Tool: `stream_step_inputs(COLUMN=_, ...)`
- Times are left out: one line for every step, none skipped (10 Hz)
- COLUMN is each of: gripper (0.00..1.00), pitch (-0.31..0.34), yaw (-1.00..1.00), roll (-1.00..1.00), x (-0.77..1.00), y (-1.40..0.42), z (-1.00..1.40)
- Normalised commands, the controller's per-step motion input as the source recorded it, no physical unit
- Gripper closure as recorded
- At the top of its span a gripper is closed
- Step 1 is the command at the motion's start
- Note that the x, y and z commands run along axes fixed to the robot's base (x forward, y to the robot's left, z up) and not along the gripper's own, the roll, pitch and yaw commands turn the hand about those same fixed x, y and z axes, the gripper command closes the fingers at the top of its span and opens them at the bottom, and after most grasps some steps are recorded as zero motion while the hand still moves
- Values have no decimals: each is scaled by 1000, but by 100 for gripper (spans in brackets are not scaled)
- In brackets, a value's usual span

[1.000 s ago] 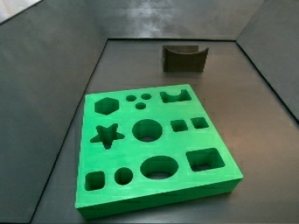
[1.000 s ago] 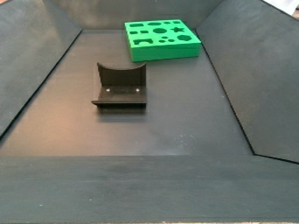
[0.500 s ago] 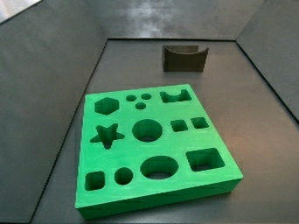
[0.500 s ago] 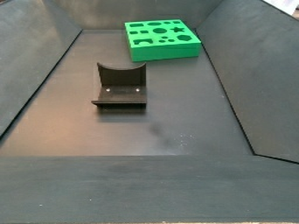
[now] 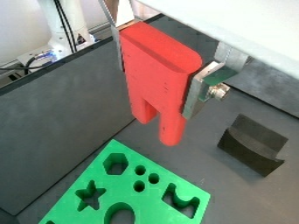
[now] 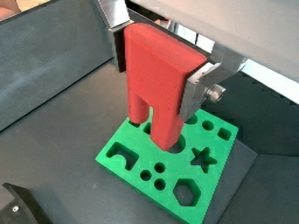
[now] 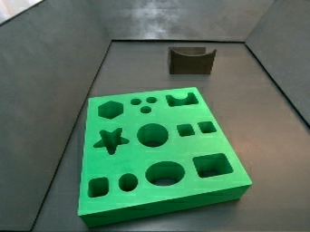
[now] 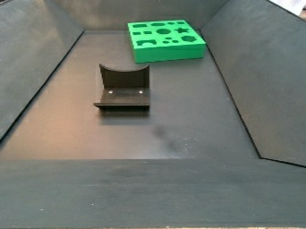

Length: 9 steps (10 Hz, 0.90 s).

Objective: Pick up the square-circle object. Move up. Place the square-circle object on the fixture. Regrasp the square-circle object. Move to above the board. Insert the square-circle object.
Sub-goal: Insert the square-circle object.

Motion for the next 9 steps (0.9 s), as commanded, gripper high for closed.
stream_step_inputs(gripper=100, pitch=0, yaw=0, roll=13, x=0, y=0, z=0)
stream_step_inputs(gripper=100, pitch=0, yaw=0, roll=0, x=-26, y=0, z=0)
stream_step_inputs(gripper=100, pitch=-84, yaw=243, roll=-64, x=-349, y=-74, z=-329)
stream_step_inputs(gripper=100, pitch=47, yaw=643, roll=-20, x=-91, y=-366, z=-431)
stream_step_inputs(gripper=100, pitch=113, yaw=654, roll=-33, x=-3, y=-394, z=-423)
stream_step_inputs(gripper=100, pitch=140, yaw=514, roll=-46, x=0, y=-526, z=-480)
stream_step_inputs(gripper=100, pitch=154, yaw=369, roll=-119, x=9, y=-603, z=-549)
stream_step_inputs(gripper=100, pitch=90, yaw=226, roll=-47, x=11, y=-849, z=-583)
stream_step_inputs(gripper=100, pitch=0, yaw=186, roll=0, x=0, y=-951, z=-571)
